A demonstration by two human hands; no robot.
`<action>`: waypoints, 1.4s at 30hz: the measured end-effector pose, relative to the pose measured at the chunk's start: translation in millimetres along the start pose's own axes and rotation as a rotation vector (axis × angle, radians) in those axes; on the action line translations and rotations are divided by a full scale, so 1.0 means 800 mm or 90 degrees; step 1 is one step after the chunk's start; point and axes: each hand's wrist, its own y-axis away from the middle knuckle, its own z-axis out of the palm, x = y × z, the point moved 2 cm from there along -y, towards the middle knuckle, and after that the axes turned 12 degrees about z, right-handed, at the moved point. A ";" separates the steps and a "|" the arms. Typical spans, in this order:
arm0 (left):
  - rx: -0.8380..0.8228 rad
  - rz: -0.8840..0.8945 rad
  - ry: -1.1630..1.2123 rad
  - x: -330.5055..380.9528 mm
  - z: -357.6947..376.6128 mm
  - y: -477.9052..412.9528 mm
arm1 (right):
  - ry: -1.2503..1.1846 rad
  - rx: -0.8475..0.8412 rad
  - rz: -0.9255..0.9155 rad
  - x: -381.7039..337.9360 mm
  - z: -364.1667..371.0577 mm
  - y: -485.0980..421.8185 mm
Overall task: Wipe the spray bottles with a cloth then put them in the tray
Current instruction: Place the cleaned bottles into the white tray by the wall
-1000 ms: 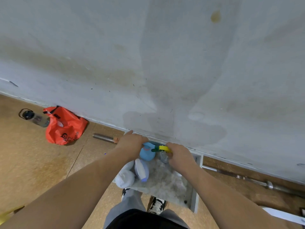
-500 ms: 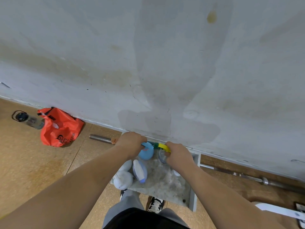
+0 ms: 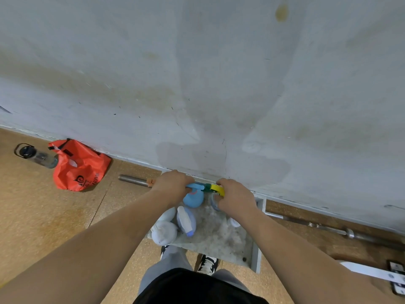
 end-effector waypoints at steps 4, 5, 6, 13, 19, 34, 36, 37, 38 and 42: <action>0.024 0.013 0.037 -0.005 -0.002 0.013 | -0.016 0.001 -0.033 -0.016 -0.003 0.003; 0.027 0.016 0.036 -0.010 -0.007 0.018 | -0.012 0.006 -0.044 -0.021 -0.004 0.004; 0.029 0.014 0.028 -0.018 -0.013 0.025 | -0.002 0.011 -0.057 -0.028 -0.006 0.005; -0.030 -0.034 0.025 -0.086 -0.027 0.067 | 0.144 0.080 -0.137 -0.084 0.009 0.007; 0.050 0.012 0.173 -0.097 -0.008 0.068 | 0.246 0.093 -0.067 -0.103 0.038 0.007; 0.003 0.111 0.134 -0.106 -0.016 0.050 | 0.253 0.117 0.028 -0.111 0.040 0.005; 0.006 0.105 0.141 -0.108 -0.012 0.050 | 0.255 0.118 0.026 -0.112 0.043 0.004; 0.010 0.106 0.146 -0.109 -0.012 0.049 | 0.257 0.116 0.029 -0.113 0.045 0.004; 0.011 0.103 0.151 -0.110 -0.012 0.050 | 0.257 0.116 0.030 -0.113 0.047 0.003; 0.026 0.086 0.161 -0.112 -0.010 0.054 | 0.246 0.137 0.019 -0.110 0.049 0.000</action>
